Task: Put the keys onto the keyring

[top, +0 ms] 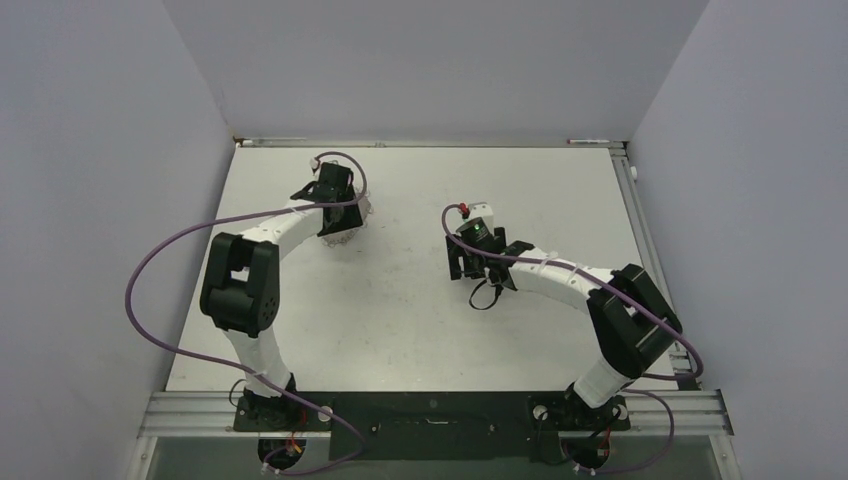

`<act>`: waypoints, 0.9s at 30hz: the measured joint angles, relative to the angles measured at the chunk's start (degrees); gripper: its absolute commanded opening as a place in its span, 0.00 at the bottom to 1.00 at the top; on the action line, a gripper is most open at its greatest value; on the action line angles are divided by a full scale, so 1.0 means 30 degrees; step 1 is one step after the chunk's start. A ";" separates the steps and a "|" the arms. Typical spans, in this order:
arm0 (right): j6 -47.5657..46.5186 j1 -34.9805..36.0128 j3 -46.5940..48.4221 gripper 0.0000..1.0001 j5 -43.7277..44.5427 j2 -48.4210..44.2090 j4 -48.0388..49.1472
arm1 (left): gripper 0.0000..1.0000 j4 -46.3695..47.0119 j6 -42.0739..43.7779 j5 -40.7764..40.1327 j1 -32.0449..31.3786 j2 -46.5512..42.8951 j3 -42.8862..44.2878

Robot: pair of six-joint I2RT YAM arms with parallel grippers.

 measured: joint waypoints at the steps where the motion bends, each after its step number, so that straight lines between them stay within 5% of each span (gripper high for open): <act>1: 0.0117 0.0189 -0.0240 0.77 -0.0066 -0.0168 -0.0029 | 0.57 -0.0058 0.0036 -0.0204 0.0000 0.0015 0.0022; 12: 0.0554 0.1770 -0.0743 0.74 -0.0568 -0.0911 0.0379 | 0.42 -0.0372 0.0940 -0.1617 0.1282 0.1304 0.2193; 27: 0.0619 0.2302 -0.0750 0.71 -0.0903 -0.0911 0.0386 | 0.30 -0.1741 0.1960 -0.0350 0.2310 0.3942 0.3643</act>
